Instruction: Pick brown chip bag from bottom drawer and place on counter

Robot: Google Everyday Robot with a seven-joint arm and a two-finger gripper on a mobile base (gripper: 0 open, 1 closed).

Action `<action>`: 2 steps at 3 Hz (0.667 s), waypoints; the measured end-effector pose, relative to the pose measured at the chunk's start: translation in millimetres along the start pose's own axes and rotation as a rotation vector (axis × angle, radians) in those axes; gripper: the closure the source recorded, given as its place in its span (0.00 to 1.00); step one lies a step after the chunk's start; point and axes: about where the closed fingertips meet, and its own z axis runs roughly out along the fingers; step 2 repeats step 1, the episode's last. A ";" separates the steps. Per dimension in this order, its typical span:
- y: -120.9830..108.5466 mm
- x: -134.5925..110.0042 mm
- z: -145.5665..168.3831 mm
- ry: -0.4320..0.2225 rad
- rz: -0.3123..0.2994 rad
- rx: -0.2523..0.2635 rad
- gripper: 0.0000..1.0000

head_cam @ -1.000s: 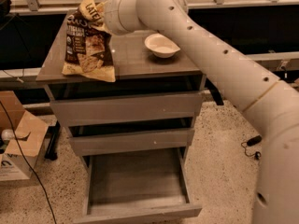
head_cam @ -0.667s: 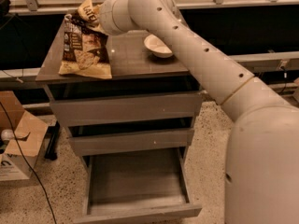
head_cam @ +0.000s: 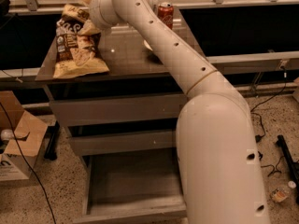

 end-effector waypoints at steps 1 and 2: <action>-1.5 0.1 -0.7 0.000 0.001 0.003 0.00; -1.5 0.1 -0.7 0.000 0.001 0.003 0.00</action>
Offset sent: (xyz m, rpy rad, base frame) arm 0.0000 0.0000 0.0000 0.0000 0.0000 0.0000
